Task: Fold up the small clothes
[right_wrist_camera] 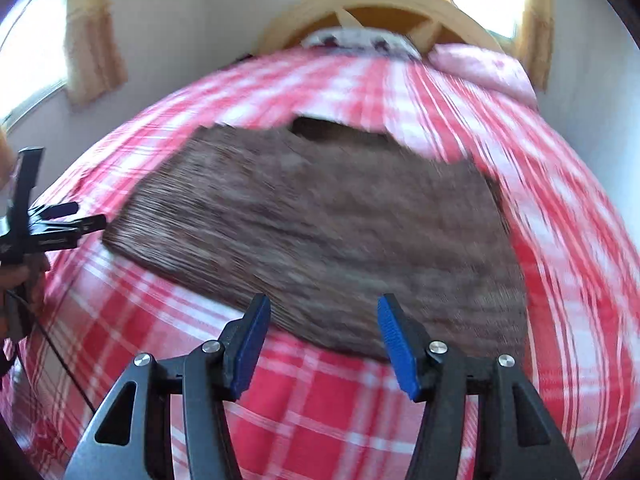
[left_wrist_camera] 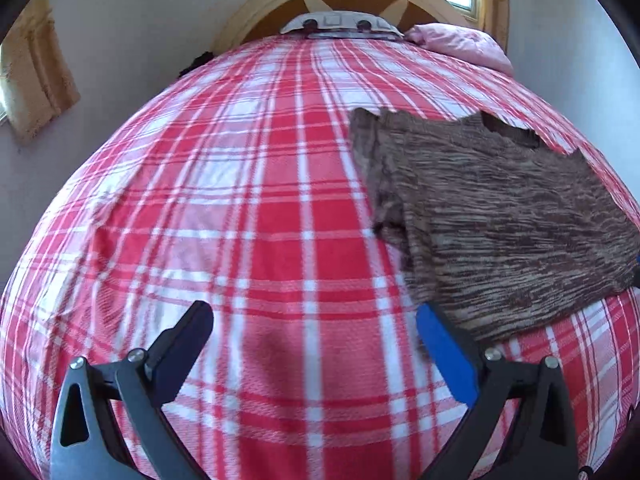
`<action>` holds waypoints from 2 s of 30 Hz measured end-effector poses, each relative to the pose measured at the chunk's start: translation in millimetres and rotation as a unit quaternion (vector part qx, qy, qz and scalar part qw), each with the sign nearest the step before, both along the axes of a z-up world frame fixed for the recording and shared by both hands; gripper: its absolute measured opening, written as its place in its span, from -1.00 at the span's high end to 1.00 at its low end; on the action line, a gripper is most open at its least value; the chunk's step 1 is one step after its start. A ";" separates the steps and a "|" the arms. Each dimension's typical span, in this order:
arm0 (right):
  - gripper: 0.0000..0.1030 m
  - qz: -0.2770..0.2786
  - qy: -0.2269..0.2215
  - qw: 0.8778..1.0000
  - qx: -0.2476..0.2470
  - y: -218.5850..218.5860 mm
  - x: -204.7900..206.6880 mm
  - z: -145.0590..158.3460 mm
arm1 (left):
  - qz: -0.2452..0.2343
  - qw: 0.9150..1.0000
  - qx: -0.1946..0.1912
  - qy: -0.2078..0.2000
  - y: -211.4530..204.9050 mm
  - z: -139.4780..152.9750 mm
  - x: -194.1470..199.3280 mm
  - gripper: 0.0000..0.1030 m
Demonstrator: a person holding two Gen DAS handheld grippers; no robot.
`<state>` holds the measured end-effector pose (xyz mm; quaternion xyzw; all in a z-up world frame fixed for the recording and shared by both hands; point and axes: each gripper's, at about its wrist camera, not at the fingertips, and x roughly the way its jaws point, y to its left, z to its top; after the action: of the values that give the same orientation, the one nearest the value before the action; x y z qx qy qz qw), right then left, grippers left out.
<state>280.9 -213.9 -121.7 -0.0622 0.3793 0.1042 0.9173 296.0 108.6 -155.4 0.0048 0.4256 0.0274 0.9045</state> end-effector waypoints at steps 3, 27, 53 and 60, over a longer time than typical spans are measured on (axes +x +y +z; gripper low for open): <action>-0.11 0.058 -0.013 0.998 -0.014 43.7 1.0 3.1 | 0.016 1.000 -0.003 0.000 15.7 -0.8 -3.9 -1.00; -0.10 0.160 -0.067 0.974 -0.144 225.9 34.0 -46.1 | 0.031 0.998 -0.043 0.030 55.0 -14.5 -12.0 -1.00; 0.64 0.155 -0.061 0.982 -0.093 215.5 37.2 -53.2 | -0.109 0.984 -0.141 -0.023 13.9 12.2 97.7 -1.00; 0.64 0.156 -0.058 0.982 -0.093 215.6 37.9 -54.3 | -0.113 0.978 -0.174 -0.018 5.6 5.4 118.5 -1.00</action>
<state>318.7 1.8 -176.0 -0.2118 0.3191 0.2067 0.9003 414.5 114.1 -150.0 -0.1053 0.4043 -0.1493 0.8962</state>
